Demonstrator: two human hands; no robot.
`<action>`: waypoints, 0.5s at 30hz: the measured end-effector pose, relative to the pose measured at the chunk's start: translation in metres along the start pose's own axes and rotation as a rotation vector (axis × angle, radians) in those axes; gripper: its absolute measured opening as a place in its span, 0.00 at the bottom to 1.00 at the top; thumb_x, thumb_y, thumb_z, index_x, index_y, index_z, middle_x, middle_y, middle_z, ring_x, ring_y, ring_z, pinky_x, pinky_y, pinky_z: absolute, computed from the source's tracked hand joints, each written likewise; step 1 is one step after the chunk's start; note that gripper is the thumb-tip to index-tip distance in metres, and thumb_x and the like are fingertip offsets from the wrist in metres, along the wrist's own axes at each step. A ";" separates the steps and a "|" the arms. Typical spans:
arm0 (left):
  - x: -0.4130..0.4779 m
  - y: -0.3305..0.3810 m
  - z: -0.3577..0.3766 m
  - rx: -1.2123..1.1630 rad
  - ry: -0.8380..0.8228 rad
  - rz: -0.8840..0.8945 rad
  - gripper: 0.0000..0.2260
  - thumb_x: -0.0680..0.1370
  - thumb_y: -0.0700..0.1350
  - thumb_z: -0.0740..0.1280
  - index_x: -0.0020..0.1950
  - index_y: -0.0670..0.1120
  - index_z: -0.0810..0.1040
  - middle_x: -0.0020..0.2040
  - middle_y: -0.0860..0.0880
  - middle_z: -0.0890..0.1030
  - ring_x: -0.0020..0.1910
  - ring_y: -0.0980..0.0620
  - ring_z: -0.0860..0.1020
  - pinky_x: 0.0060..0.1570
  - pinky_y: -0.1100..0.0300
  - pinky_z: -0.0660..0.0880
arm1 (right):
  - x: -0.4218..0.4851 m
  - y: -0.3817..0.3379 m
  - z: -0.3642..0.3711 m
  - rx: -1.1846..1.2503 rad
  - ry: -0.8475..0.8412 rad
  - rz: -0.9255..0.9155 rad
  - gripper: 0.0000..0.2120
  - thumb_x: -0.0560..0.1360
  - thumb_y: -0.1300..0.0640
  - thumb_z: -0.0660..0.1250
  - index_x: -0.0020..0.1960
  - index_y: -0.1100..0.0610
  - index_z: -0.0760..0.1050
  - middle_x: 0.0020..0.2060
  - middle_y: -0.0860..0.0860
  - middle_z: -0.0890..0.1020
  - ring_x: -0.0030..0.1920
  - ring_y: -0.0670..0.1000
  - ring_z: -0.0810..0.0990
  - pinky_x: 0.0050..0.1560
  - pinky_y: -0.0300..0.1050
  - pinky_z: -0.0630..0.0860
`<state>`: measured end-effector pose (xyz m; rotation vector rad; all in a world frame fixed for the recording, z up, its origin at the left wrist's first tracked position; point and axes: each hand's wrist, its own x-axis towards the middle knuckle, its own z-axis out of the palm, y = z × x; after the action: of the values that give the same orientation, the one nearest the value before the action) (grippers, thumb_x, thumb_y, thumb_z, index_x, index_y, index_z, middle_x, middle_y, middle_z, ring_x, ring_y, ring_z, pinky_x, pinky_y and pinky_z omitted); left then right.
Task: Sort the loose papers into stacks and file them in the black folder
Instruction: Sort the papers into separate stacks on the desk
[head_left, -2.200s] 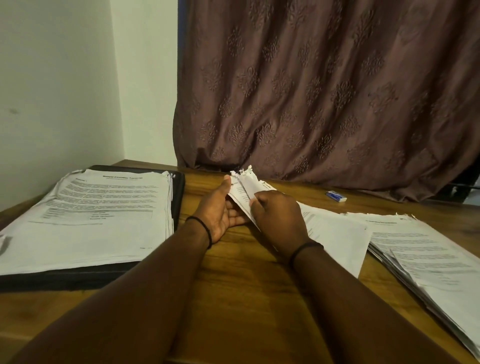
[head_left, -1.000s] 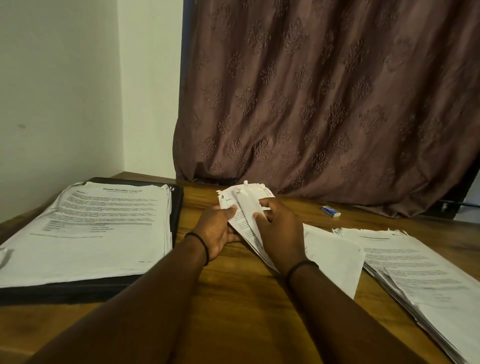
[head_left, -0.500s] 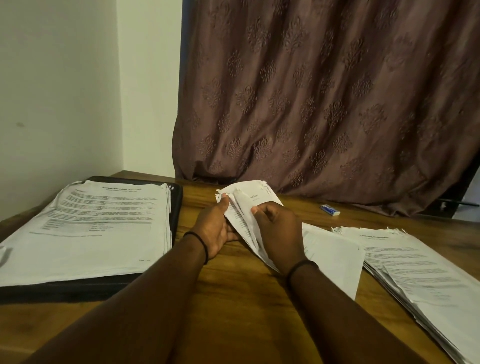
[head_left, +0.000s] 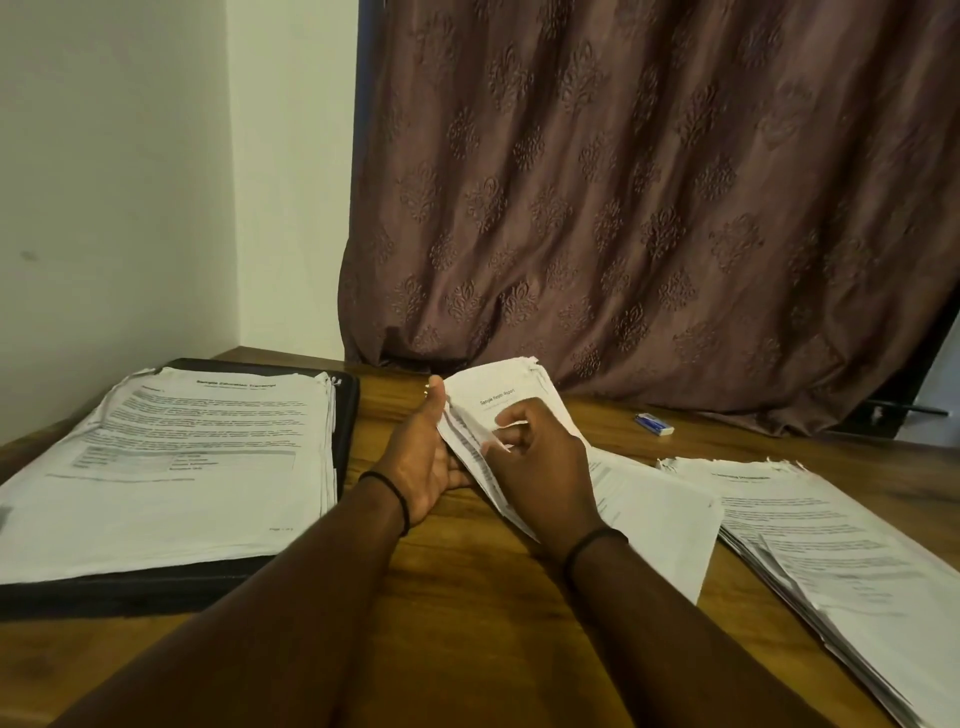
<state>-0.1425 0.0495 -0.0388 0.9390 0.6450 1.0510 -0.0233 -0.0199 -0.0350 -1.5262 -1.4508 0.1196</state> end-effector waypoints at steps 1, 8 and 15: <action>0.000 0.000 0.000 -0.002 -0.017 0.005 0.26 0.79 0.65 0.55 0.67 0.49 0.75 0.59 0.45 0.83 0.57 0.42 0.81 0.60 0.38 0.74 | 0.000 0.002 0.001 -0.021 0.005 -0.023 0.04 0.74 0.55 0.71 0.48 0.50 0.77 0.42 0.42 0.82 0.44 0.42 0.79 0.47 0.41 0.78; 0.003 -0.002 -0.001 -0.012 -0.023 0.009 0.28 0.78 0.66 0.55 0.69 0.49 0.73 0.61 0.45 0.81 0.58 0.42 0.80 0.59 0.39 0.75 | -0.001 0.004 0.003 -0.063 0.001 -0.045 0.03 0.76 0.54 0.70 0.43 0.51 0.80 0.39 0.41 0.81 0.41 0.42 0.77 0.41 0.34 0.72; 0.001 -0.002 0.000 0.031 -0.014 -0.004 0.22 0.80 0.61 0.57 0.65 0.48 0.76 0.58 0.44 0.83 0.56 0.43 0.81 0.60 0.40 0.74 | -0.001 0.001 -0.001 -0.040 0.054 0.040 0.12 0.79 0.58 0.66 0.59 0.48 0.70 0.41 0.45 0.78 0.44 0.46 0.79 0.48 0.46 0.79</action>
<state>-0.1413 0.0498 -0.0404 0.9708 0.6526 1.0322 -0.0221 -0.0210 -0.0352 -1.5794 -1.3881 0.0735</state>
